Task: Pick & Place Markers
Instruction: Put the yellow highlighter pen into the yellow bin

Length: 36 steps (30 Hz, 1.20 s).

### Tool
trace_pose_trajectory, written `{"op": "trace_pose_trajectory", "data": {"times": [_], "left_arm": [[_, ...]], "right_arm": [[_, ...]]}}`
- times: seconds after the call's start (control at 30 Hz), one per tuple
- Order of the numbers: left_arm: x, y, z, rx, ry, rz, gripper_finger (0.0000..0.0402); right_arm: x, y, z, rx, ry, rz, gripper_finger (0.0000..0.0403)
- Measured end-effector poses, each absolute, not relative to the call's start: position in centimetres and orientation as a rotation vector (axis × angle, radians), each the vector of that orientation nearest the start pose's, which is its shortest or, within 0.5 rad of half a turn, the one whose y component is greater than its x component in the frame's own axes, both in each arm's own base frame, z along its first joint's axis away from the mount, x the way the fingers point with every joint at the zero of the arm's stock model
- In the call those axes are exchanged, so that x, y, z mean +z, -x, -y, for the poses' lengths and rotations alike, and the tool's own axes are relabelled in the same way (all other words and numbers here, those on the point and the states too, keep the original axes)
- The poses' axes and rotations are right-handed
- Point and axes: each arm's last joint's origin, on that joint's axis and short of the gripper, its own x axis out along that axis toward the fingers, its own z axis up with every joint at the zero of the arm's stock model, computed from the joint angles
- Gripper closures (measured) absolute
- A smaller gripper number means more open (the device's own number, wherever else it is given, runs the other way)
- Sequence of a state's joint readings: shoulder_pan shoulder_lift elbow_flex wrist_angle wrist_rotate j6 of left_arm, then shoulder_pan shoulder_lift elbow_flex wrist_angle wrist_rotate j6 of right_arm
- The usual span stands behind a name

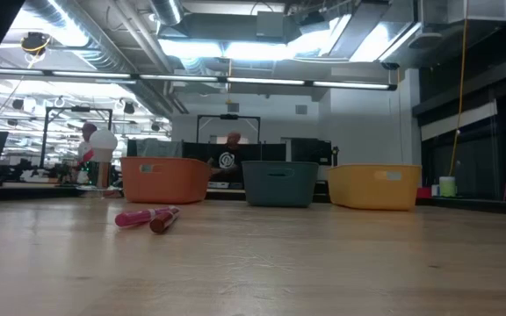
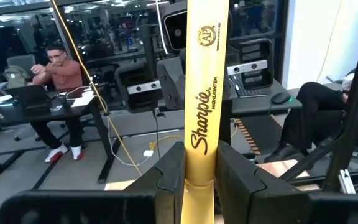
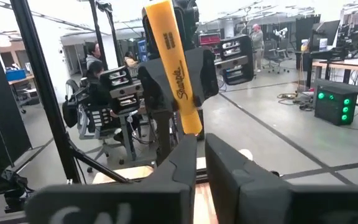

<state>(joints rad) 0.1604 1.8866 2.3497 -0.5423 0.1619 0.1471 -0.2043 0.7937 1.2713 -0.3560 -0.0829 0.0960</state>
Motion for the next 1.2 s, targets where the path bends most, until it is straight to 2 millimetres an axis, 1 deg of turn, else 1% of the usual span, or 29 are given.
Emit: {"op": "trace_pose_trajectory", "data": {"times": [0.1,0.3,0.47,0.63,0.73,0.87,1.2], "left_arm": [[51.0,-38.6,-5.7,-0.009,-0.131,-0.078,0.0340],[51.0,-38.6,-5.8,-0.009,-0.127,-0.079,0.0341],[51.0,-38.6,-5.8,-0.009,-0.127,-0.079,0.0342],[51.0,-38.6,-5.8,-0.009,-0.127,-0.079,0.0342],[50.9,-38.7,-5.8,-0.009,-0.127,-0.080,0.0342],[50.9,-38.7,-5.8,-0.007,-0.127,-0.082,0.0341],[50.9,-38.7,-5.8,-0.006,-0.125,-0.086,0.0340]], "right_arm": [[47.0,-11.9,2.2,-0.115,-0.073,0.137,0.0341],[47.2,-12.5,2.3,-0.115,-0.067,0.160,0.0281],[47.3,-13.5,2.6,-0.113,-0.069,0.171,0.0239],[47.3,-14.6,2.8,-0.112,-0.071,0.181,0.0207],[47.3,-15.2,2.9,-0.111,-0.069,0.192,0.0192],[47.7,-15.8,2.9,-0.064,-0.057,0.234,0.0180],[47.9,-17.6,3.1,-0.007,-0.032,0.288,0.0177]]}}
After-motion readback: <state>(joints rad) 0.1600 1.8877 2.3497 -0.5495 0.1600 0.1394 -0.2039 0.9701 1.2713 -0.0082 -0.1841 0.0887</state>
